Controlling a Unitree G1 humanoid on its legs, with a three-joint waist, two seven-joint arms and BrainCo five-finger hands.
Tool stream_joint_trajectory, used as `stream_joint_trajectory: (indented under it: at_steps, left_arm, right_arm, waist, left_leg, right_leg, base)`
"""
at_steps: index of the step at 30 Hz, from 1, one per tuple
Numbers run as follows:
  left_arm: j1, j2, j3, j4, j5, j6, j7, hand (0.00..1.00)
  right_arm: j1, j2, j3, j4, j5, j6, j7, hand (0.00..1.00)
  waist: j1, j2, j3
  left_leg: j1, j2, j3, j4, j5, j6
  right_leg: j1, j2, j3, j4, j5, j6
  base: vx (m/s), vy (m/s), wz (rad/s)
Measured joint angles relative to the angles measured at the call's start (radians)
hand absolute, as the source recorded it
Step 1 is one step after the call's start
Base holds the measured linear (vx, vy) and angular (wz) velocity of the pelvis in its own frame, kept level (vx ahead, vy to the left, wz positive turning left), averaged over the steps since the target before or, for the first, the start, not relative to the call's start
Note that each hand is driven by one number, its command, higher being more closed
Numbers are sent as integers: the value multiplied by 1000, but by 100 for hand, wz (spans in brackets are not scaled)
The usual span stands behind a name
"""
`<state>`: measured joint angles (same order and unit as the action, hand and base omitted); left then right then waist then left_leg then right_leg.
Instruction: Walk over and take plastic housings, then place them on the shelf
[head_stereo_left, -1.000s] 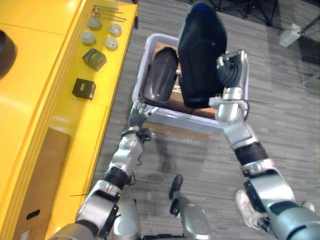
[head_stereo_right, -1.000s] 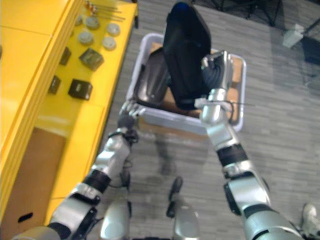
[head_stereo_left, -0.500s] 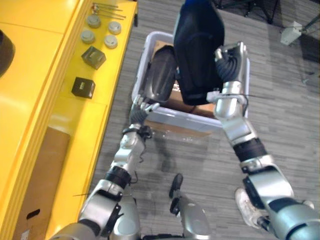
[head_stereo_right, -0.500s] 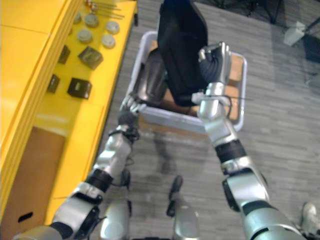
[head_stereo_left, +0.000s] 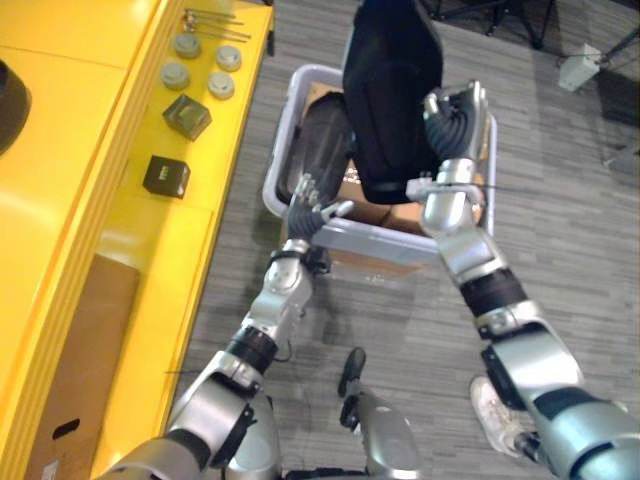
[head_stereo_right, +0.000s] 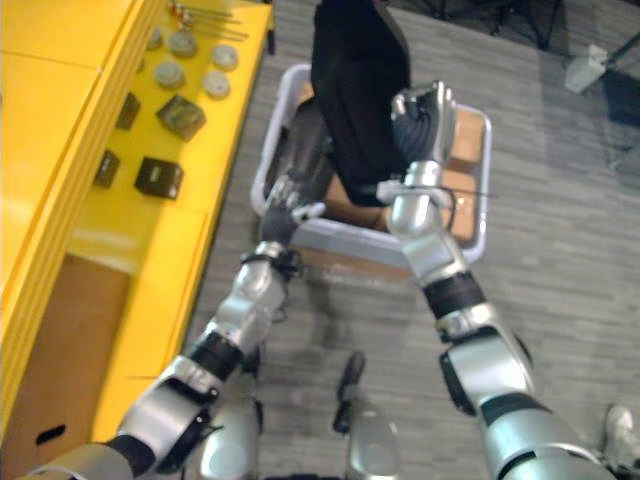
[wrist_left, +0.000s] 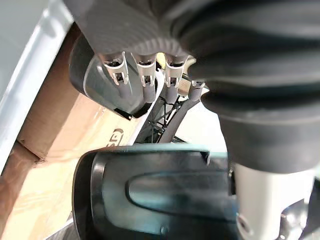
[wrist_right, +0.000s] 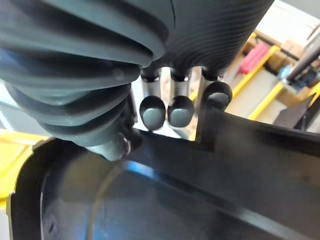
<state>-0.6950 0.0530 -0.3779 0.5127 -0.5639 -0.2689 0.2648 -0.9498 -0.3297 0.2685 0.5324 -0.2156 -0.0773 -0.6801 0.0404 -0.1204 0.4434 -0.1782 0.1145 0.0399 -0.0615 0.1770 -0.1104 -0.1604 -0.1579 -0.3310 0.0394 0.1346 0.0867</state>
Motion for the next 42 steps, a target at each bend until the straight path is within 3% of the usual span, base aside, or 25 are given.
stream_joint_trajectory:
  at_steps: [5, 10, 14, 19, 23, 29, 35, 36, 37, 40, 42]
  left_arm:
    - [-39, -12, 0, -2, 70, -18, 69, 0]
    - [-41, -22, 5, 1, 112, -87, 128, 0]
    - [-42, -22, 15, 9, 111, -150, 111, 0]
    - [-44, -23, 11, -3, 101, -248, 34, 0]
    - [-48, -27, 4, -53, 97, -298, 30, 0]
    - [-52, -31, 18, -85, 10, -298, 10, 0]
    - [-6, -30, 83, -97, -31, -273, -3, 0]
    - [42, -30, 97, -102, -64, -246, -3, 0]
    - [65, -30, 105, -102, -66, -237, -3, 0]
    - [230, -25, 133, -144, -43, -145, -2, 0]
    - [356, -19, 131, -173, -18, -72, -27, 0]
  right_arm:
    - [-12, 16, 1, 1, 2, -15, -3, 100]
    - [-31, 23, 3, 42, 1, 0, -5, 100]
    - [-46, 23, 3, 80, 7, 17, -22, 100]
    - [-53, 23, 7, 119, 47, 22, -76, 100]
    - [-82, 21, 5, 169, 69, 55, -108, 100]
    - [-101, -2, -47, 264, 129, 93, -129, 100]
    - [-147, -117, -105, 340, 184, 137, -132, 100]
    - [-150, -150, -137, 352, 201, 141, -131, 0]
    - [-150, -164, -146, 352, 202, 141, -131, 0]
    - [-137, -235, -192, 352, 222, 139, -132, 0]
    - [-86, -286, -231, 350, 246, 127, -143, 0]
  waist:
    - [-1, 1, 1]
    - [-1, 3, 3]
    - [-1, 9, 7]
    - [-3, 15, 11]
    - [-2, 27, 18]
    - [-2, 54, 35]
    - [4, 79, 49]
    - [9, 94, 58]
    - [12, 102, 62]
    - [22, 142, 81]
    - [61, 165, 92]
  left_leg:
    - [-16, 0, 5, 3, 1, 2]
    - [-20, 1, 9, 12, -5, 1]
    - [-48, 1, 8, 57, -27, 1]
    - [-62, -1, 7, 71, -35, 2]
    - [-71, -4, 10, 74, -35, 3]
    - [-121, -8, 3, 103, -40, 7]
    - [-160, -10, -7, 139, -53, 8]
    - [-170, -12, -9, 162, -65, 11]
    - [-175, -13, -11, 172, -71, 12]
    - [-194, -21, -33, 186, -76, 14]
    - [-199, -22, -38, 198, -85, 15]
  right_leg:
    - [-20, 0, 5, 4, 0, 0]
    - [-23, 0, 8, 4, 0, 0]
    - [-32, -1, 10, 5, 0, 0]
    - [-41, -4, 10, 9, -1, 0]
    - [-59, -10, 16, 26, -7, 1]
    - [-101, -17, 18, 43, -9, 1]
    - [-121, -18, 11, 51, -9, 1]
    - [-122, -18, 11, 54, -11, 3]
    - [-123, -18, 11, 57, -12, 3]
    - [-127, -25, -3, 59, -18, 8]
    - [-128, -31, -7, 66, -24, 9]
  base:
    - [-2, -23, -3]
    - [11, -36, -2]
    - [0, 0, 0]
    - [0, 0, 0]
    - [0, 0, 0]
    - [-2, -5, 2]
    - [-4, -5, 2]
    - [0, 0, 0]
    - [0, 0, 0]
    - [-10, 14, 12]
    - [10, 25, 13]
